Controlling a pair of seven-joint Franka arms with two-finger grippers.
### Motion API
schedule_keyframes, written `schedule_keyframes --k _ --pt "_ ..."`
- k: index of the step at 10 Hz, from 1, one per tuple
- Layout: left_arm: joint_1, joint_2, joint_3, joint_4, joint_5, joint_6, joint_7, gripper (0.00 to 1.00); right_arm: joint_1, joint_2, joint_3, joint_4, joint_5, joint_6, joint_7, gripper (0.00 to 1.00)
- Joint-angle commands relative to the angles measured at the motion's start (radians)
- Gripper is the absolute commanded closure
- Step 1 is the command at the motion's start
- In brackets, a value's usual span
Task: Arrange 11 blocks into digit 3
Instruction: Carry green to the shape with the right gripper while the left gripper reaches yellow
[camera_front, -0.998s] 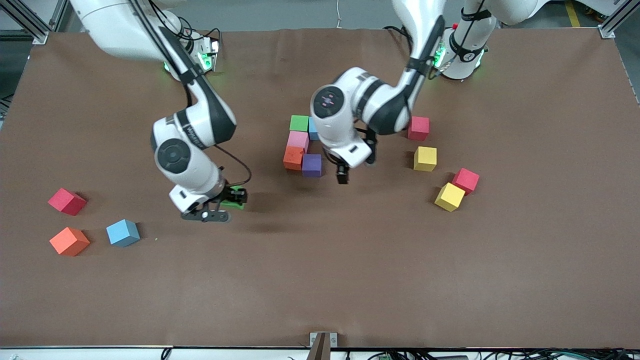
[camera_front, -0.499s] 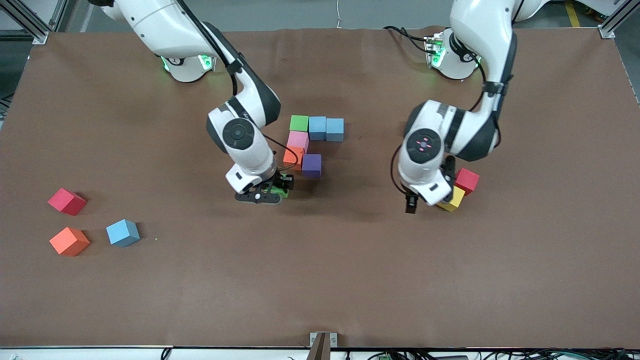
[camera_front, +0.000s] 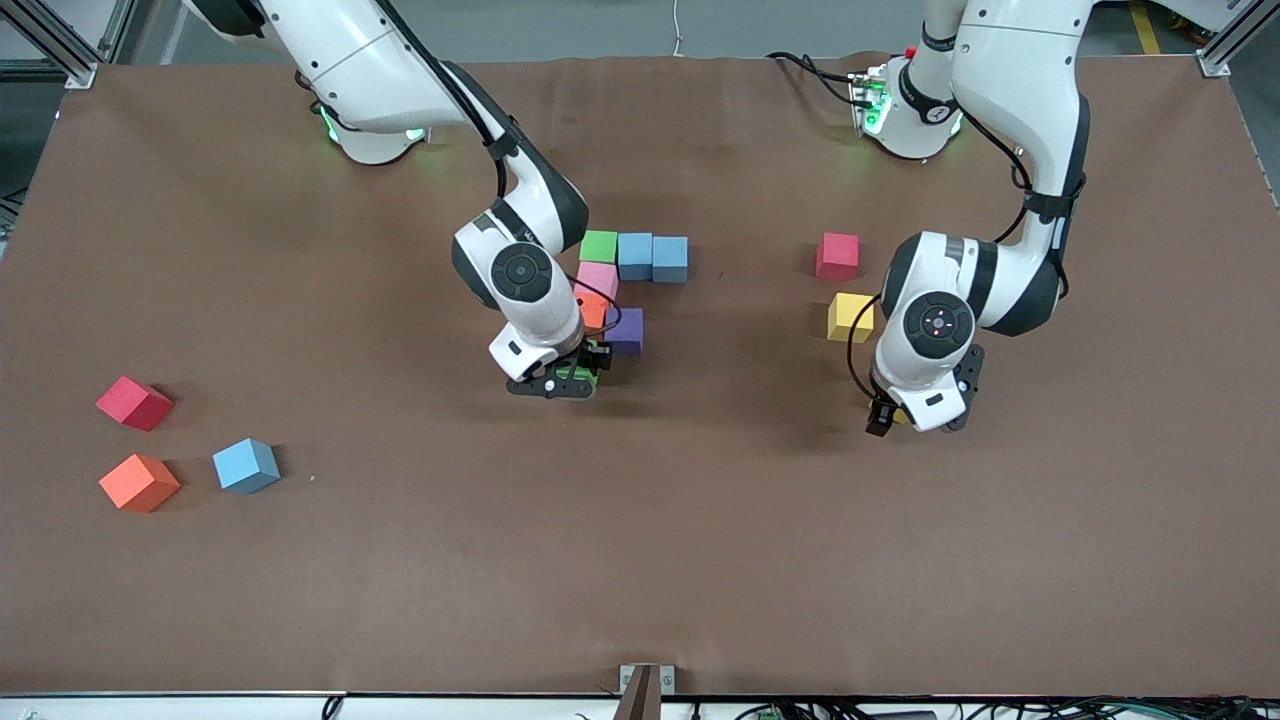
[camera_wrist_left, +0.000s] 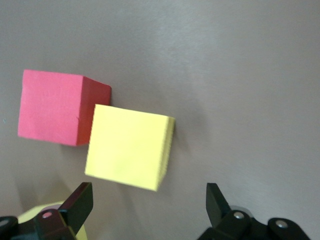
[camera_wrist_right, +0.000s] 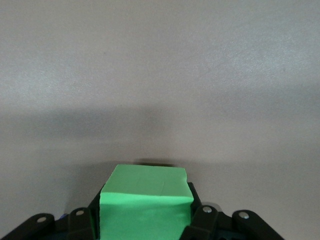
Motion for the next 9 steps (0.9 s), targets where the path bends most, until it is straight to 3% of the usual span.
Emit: schedule_keyframes --k 1,9 --pt "0.041 -0.134 -0.009 -0.145 0.021 0.038 0.094 0.00 0.022 0.011 -0.010 0.012 -0.013 -0.004 0.046 0.98" --pt "0.077 -0.104 -0.014 -0.225 0.011 0.283 0.080 0.00 0.027 0.018 -0.011 0.006 -0.016 -0.008 0.051 0.95"
